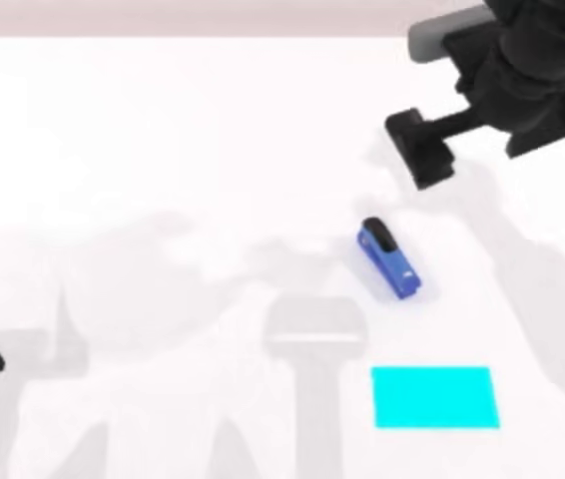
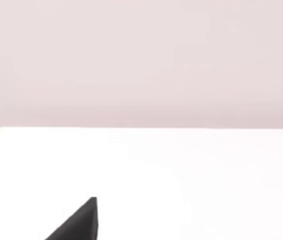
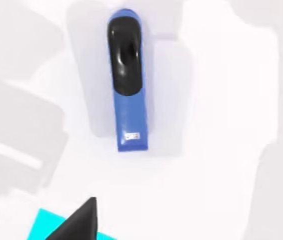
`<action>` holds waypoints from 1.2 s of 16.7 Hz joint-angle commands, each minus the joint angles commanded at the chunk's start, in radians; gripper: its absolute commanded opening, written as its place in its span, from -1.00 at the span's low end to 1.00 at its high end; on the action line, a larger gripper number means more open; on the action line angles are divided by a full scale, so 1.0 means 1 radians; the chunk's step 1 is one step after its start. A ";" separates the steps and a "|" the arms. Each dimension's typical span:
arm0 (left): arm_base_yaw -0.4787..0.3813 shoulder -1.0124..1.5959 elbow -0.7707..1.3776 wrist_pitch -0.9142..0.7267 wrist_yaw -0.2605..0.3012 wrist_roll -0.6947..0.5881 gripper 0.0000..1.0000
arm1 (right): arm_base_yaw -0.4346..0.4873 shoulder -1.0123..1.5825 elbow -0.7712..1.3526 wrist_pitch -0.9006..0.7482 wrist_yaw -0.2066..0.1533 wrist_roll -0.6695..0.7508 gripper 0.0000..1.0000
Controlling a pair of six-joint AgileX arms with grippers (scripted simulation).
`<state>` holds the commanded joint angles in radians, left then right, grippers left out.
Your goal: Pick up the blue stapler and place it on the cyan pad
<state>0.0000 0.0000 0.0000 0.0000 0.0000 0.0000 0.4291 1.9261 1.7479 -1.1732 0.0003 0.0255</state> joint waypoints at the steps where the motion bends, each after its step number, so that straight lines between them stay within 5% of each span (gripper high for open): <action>1: 0.000 0.000 0.000 0.000 0.000 0.000 1.00 | 0.018 0.074 0.073 -0.046 0.000 0.001 1.00; 9: 0.000 0.000 0.000 0.000 0.000 0.000 1.00 | 0.090 0.386 0.394 -0.228 0.001 0.007 1.00; 15: 0.000 0.000 0.000 0.000 0.000 0.000 1.00 | 0.086 0.386 0.376 -0.210 0.000 0.005 1.00; 20: 0.000 0.000 0.000 0.000 0.000 0.000 1.00 | 0.090 0.413 0.209 -0.007 0.001 0.007 1.00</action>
<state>0.0000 0.0000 0.0000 0.0000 0.0000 0.0000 0.5190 2.3393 1.9567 -1.1803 0.0011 0.0328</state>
